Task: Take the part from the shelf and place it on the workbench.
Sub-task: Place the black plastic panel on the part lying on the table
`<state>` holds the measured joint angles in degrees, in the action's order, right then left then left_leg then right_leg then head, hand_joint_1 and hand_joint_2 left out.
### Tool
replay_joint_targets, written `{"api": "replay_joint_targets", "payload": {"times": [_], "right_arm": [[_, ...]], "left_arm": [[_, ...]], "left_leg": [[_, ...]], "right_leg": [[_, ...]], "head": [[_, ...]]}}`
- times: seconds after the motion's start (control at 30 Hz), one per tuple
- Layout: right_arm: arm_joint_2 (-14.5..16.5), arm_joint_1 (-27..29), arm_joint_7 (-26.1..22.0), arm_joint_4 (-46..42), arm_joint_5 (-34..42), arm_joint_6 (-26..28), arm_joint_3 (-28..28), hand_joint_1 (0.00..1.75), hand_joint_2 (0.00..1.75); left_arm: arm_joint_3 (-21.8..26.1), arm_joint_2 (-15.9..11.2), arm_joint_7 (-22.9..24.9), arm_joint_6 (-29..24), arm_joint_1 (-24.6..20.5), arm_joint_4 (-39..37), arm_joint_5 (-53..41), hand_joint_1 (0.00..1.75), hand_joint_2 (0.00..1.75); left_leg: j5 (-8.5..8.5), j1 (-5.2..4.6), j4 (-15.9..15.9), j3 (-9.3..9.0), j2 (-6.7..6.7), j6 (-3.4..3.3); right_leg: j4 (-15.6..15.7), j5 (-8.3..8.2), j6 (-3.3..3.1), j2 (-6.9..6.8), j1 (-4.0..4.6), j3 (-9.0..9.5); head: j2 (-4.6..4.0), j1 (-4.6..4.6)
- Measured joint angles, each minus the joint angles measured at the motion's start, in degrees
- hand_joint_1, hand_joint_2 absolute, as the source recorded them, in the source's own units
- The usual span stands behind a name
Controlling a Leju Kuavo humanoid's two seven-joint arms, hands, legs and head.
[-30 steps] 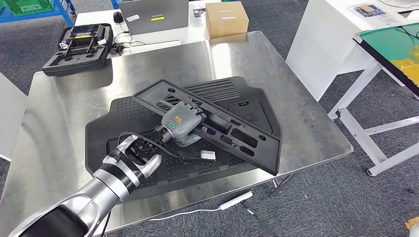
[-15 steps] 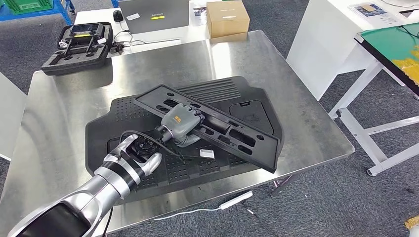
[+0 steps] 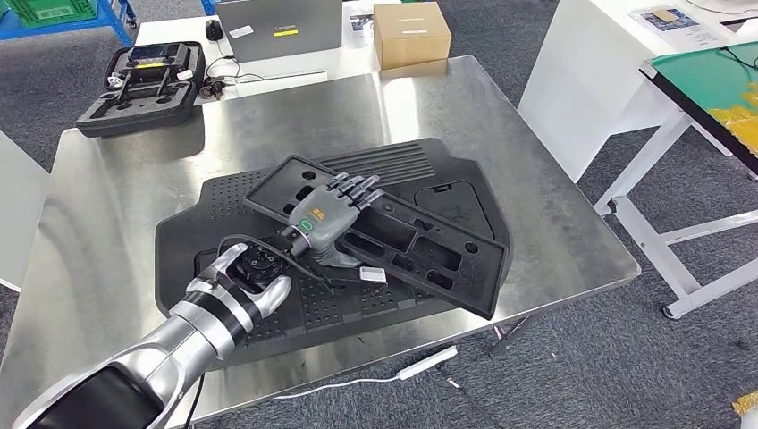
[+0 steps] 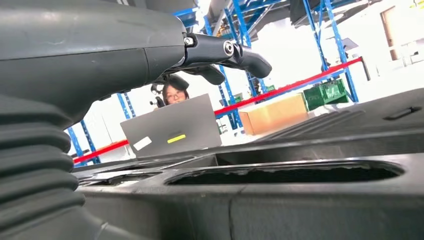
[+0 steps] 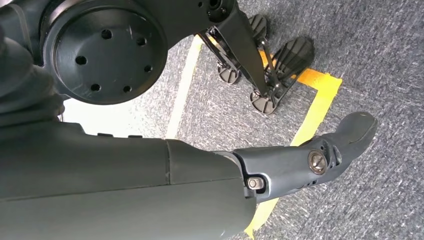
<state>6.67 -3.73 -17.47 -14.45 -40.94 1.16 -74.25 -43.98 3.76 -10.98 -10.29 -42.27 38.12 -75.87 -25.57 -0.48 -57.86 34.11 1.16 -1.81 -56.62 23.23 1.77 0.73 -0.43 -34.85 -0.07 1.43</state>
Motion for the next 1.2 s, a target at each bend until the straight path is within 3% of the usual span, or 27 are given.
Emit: {"api": "replay_joint_targets", "payload": {"times": [0.7, 1.2], "right_arm": [[-0.3, 0.0, 0.0, 0.0, 0.2, 0.0, 0.0, 0.00, 0.00], [-0.6, 0.0, 0.0, 0.0, 0.2, -0.1, 0.0, 0.00, 0.00]], "left_arm": [[4.9, -6.5, 0.7, 1.1, 1.6, 1.5, 2.3, 0.00, 0.00], [5.3, -8.1, 1.3, 1.1, 2.0, 1.5, 1.8, 0.00, 0.00]], "left_leg": [[0.01, 0.01, 0.0, -0.10, 0.00, 0.00], [0.01, 0.01, 0.0, -0.16, 0.00, 0.00]], "right_leg": [[0.0, 0.00, 0.00, 0.00, 0.01, 0.07], [0.0, 0.00, 0.00, 0.00, 0.01, 0.14]], "head": [[0.00, -0.01], [0.00, -0.01]]}}
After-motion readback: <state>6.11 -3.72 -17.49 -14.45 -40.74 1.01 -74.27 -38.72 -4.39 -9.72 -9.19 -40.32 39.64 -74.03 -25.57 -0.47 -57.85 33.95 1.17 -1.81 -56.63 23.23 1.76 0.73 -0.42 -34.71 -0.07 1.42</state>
